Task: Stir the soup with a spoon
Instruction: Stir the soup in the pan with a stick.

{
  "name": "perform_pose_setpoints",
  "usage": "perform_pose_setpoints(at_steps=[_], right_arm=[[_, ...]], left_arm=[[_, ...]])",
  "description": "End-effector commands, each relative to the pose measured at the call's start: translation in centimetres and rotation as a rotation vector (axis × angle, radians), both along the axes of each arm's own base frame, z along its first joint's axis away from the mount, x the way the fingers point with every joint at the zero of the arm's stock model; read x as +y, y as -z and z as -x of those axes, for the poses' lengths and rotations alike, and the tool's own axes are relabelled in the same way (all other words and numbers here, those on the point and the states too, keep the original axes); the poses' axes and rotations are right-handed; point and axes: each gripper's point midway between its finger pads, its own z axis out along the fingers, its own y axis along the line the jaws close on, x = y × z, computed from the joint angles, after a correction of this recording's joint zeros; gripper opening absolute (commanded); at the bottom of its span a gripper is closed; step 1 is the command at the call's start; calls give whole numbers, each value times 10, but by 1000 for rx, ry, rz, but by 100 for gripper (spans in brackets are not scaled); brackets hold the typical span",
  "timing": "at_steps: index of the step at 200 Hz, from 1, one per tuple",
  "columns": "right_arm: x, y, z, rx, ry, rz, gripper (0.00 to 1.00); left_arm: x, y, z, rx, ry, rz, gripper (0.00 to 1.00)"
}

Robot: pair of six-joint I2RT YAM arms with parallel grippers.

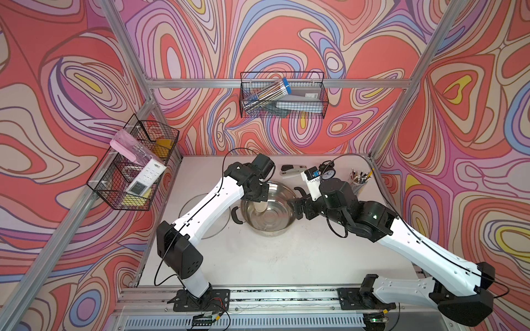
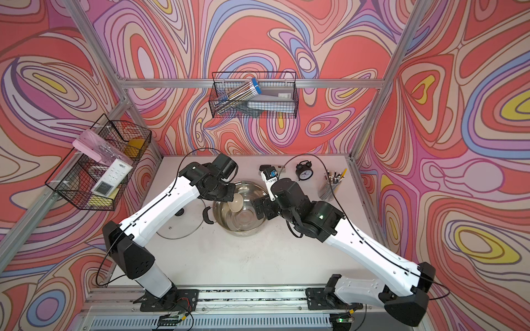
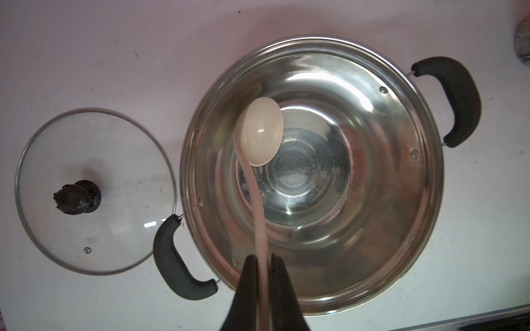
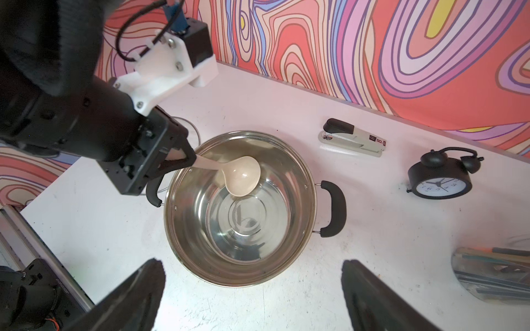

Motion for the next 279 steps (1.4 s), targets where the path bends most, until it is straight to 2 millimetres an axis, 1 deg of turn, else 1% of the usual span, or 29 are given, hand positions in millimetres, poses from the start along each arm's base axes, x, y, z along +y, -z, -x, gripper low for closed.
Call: perform_pose_setpoints(at_steps=[1,14,29,45,63,78,94,122,140,162,182,225,241,255,279], right_arm=[[-11,0,5,-1,20,12,98],[-14,0,7,2,26,11,98],[-17,-1,9,3,33,6,98],[-20,-2,12,8,35,-2,98],[-22,-2,15,11,39,-12,98],[-23,1,16,16,41,-19,98],[-22,2,17,21,35,-30,98],[-15,6,16,35,22,-39,98],[-10,7,14,40,14,-50,98],[-5,6,13,44,6,-63,98],[-3,5,12,46,3,-68,98],[-10,1,14,48,29,-72,98],[-15,0,16,50,43,-72,98],[-20,-4,17,45,57,-73,98],[-29,-11,19,31,87,-92,98]], left_arm=[[-33,-14,-11,-33,41,127,0],[-45,-13,-7,-18,73,146,0],[-56,-11,3,7,104,165,0],[-59,-8,16,33,118,159,0],[-58,-6,32,63,125,163,0],[-52,-6,44,74,122,159,0],[-42,-5,57,88,108,153,0],[-17,-4,73,96,71,103,0],[3,-3,78,90,45,29,0],[23,-5,75,67,9,-49,0],[37,-10,64,42,-24,-91,0],[49,-22,30,-23,-44,-154,0],[50,-22,17,-39,-45,-180,0],[47,-20,7,-50,-43,-178,0],[27,-22,-8,-77,-10,-113,0]])
